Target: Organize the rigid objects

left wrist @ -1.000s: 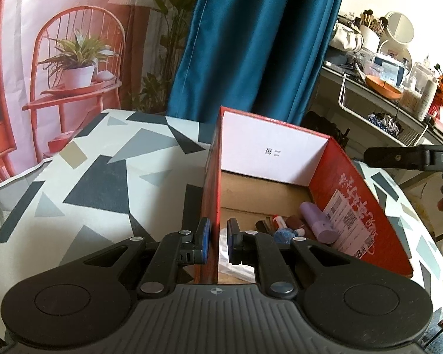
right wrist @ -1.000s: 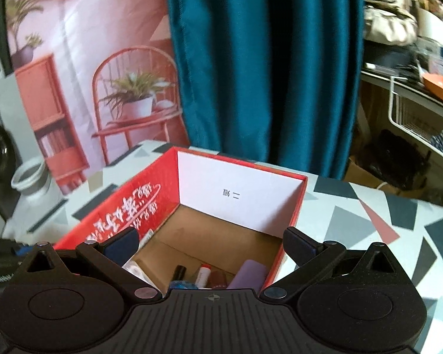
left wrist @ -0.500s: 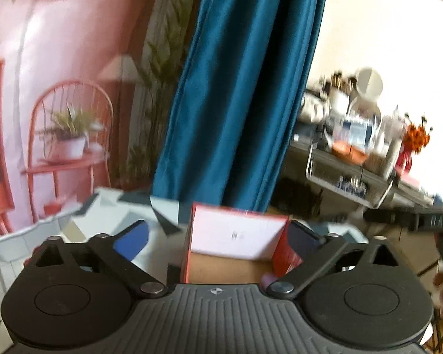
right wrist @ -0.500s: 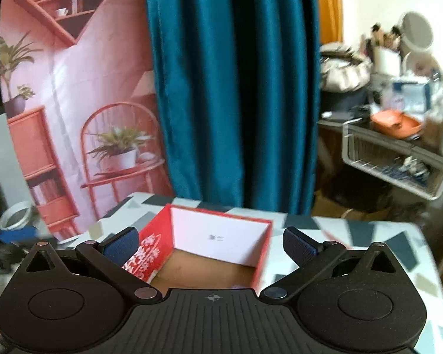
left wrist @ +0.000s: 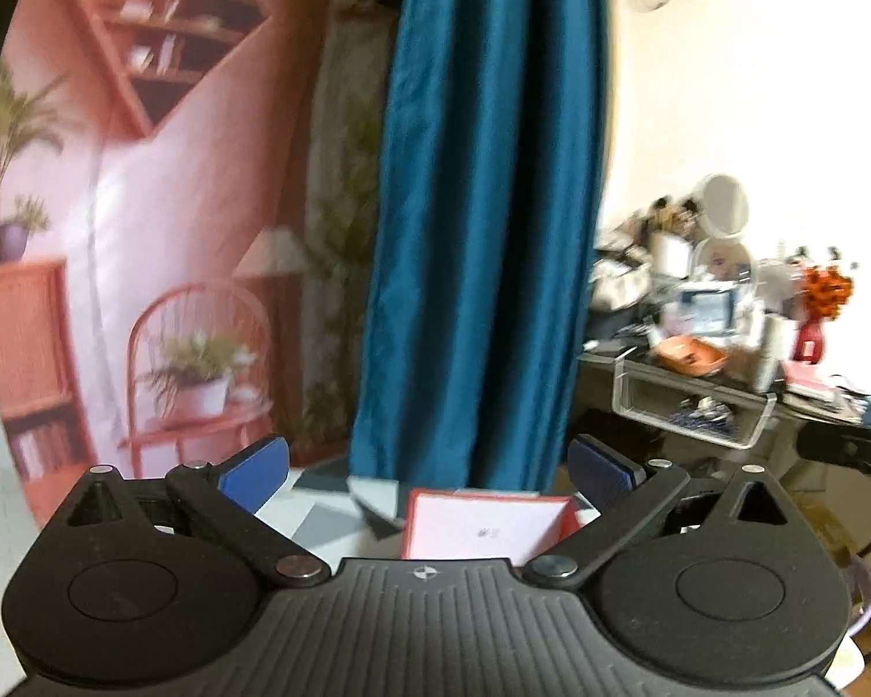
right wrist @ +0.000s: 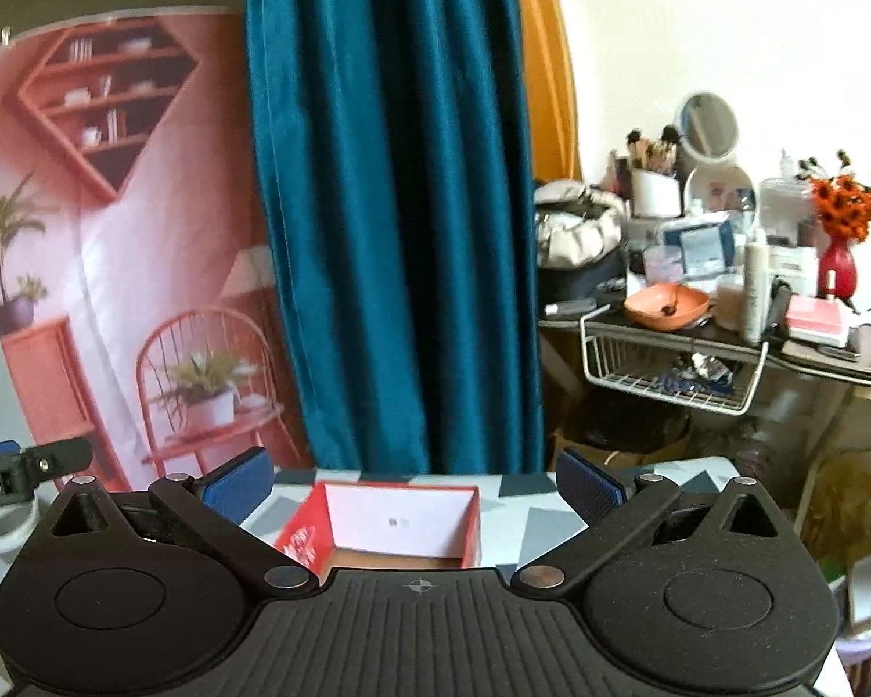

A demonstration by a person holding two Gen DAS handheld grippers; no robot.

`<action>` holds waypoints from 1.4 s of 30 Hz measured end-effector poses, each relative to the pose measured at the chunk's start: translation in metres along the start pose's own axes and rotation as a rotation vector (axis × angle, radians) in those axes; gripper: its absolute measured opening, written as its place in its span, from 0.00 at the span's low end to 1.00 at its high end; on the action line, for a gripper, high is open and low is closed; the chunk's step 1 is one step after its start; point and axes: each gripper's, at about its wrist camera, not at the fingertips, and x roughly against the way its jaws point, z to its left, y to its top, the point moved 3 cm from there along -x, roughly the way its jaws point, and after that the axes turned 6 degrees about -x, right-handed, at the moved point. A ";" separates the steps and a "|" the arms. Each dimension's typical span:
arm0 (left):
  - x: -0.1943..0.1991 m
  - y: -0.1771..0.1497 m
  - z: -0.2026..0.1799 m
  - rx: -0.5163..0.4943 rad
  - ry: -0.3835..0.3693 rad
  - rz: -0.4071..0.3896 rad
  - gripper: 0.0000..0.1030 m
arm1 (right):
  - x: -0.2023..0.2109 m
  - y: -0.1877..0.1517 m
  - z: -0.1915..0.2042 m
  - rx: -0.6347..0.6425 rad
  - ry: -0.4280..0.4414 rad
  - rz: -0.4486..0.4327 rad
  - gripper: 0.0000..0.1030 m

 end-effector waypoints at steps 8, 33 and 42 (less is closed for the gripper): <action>0.064 0.014 -0.025 -0.037 -0.009 -0.117 1.00 | 0.075 0.006 0.007 -0.009 -0.004 -0.116 1.00; 0.070 0.007 -0.031 -0.051 0.051 -0.071 1.00 | 0.091 -0.002 0.010 0.010 -0.034 -0.137 1.00; 0.066 0.005 -0.029 -0.034 0.040 -0.044 1.00 | 0.086 -0.004 0.012 0.011 -0.036 -0.118 1.00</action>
